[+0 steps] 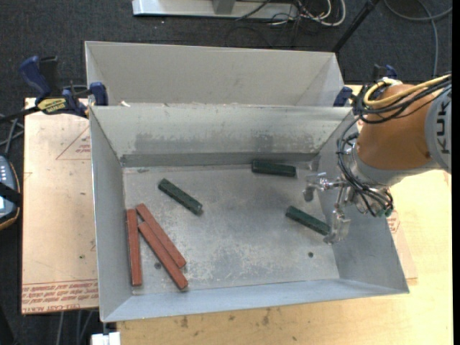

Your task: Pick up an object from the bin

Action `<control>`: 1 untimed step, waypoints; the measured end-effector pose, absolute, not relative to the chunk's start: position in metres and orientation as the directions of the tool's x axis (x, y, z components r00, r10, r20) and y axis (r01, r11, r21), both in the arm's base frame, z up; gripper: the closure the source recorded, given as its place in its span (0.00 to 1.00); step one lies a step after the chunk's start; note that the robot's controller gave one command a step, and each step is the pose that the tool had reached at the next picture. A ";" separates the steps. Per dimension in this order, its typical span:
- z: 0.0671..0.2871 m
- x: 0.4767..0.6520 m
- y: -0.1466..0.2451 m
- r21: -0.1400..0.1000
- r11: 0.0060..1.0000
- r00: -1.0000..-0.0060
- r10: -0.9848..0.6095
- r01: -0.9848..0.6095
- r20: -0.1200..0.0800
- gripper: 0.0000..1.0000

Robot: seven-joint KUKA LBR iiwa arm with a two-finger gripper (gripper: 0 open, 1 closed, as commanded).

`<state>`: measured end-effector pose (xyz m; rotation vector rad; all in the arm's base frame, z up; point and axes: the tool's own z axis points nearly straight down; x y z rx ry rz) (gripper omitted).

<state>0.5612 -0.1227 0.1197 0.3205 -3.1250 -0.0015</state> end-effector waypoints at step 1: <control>0.070 0.553 -0.105 0.001 0.995 -0.995 0.102 0.102 -0.001 1.00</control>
Offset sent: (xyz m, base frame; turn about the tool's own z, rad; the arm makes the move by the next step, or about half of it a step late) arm 0.0000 0.0000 0.0000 0.0000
